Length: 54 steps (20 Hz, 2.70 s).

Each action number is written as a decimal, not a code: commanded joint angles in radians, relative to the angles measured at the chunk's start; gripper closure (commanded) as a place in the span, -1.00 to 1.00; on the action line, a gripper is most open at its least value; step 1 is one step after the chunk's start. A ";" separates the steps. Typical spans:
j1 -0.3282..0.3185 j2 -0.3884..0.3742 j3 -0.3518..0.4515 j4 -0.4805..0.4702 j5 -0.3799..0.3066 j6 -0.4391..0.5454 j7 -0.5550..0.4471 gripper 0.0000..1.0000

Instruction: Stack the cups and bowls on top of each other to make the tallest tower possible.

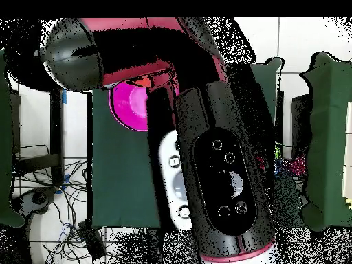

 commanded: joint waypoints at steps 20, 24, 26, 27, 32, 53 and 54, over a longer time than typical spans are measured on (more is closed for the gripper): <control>0.162 0.013 -0.246 0.157 -0.086 -0.207 0.206 1.00; 0.182 0.024 -0.280 0.175 -0.081 -0.263 0.217 1.00; 0.190 0.027 -0.296 0.188 -0.075 -0.296 0.223 1.00; 0.194 0.030 -0.303 0.194 -0.073 -0.311 0.227 1.00; 0.218 0.048 -0.339 0.205 -0.064 -0.362 0.242 1.00; 0.282 0.121 -0.449 0.230 -0.027 -0.504 0.262 1.00; 0.286 0.122 -0.455 0.230 -0.025 -0.505 0.263 1.00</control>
